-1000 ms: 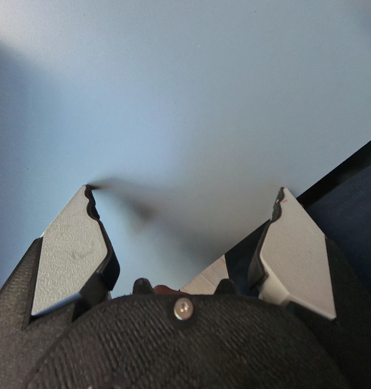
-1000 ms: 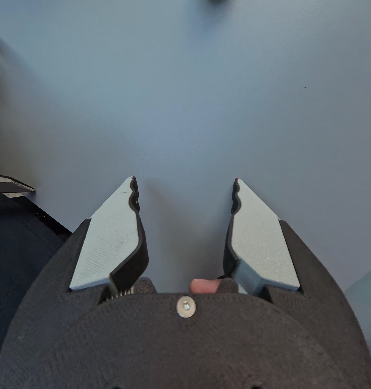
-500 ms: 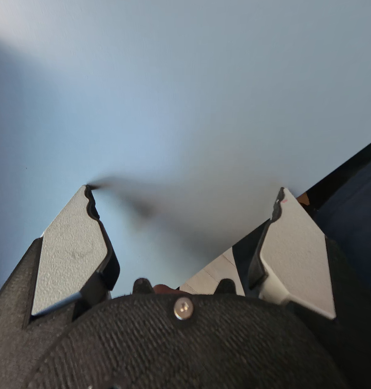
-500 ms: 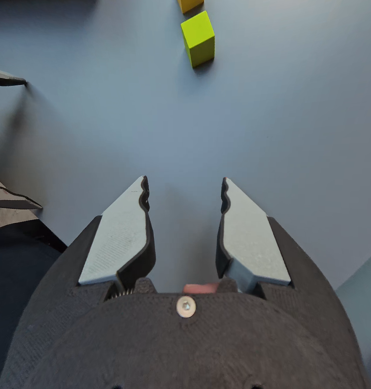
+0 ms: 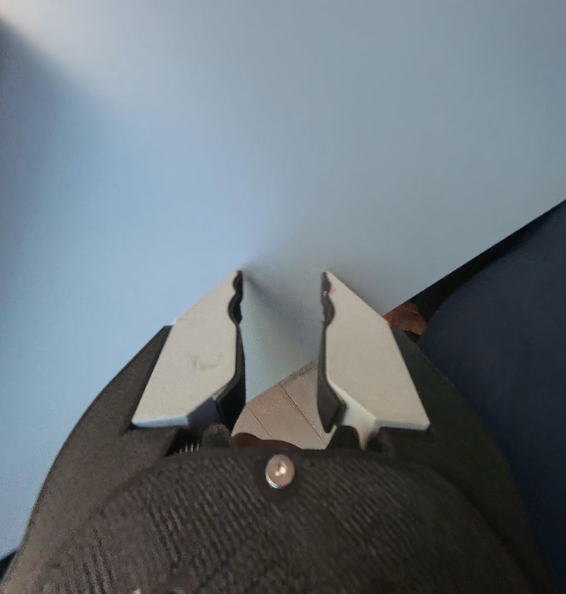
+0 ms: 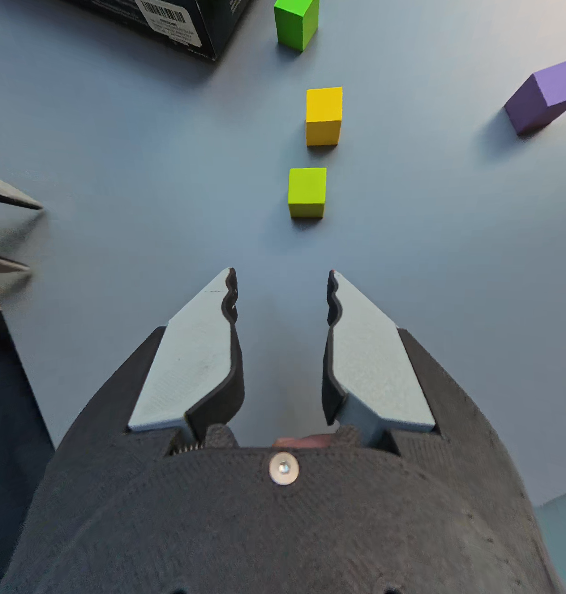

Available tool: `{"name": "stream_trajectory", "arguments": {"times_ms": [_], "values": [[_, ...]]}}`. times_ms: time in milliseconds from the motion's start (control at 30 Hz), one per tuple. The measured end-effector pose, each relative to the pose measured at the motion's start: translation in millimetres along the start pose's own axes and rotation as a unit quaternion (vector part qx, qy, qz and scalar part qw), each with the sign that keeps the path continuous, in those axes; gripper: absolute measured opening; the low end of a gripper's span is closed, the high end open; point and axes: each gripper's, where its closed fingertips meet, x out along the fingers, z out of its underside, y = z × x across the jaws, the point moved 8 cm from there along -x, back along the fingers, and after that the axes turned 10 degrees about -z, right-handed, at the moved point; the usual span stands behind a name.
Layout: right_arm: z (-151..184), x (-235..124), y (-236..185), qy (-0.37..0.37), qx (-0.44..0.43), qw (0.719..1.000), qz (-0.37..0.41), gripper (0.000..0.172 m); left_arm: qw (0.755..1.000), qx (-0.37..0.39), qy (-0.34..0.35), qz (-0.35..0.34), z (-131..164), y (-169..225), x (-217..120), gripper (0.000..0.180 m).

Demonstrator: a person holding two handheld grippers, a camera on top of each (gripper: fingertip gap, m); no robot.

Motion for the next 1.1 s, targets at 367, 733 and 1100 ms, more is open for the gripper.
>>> {"name": "stream_trajectory", "arguments": {"times_ms": [367,733,1100], "values": [[-90,72,51,-0.049,-0.064,0.996,-0.029,0.054,0.994,-0.083,-0.064,-0.034,43,32,-25,0.034],[-76,63,-8,-0.08,-0.095,0.983,-0.132,0.026,0.995,-0.082,-0.051,-0.022,41,37,-23,0.03],[-10,36,-45,-0.056,0.024,0.993,-0.102,0.026,0.999,-0.017,0.026,0.031,4,1,-29,0.013]]}}
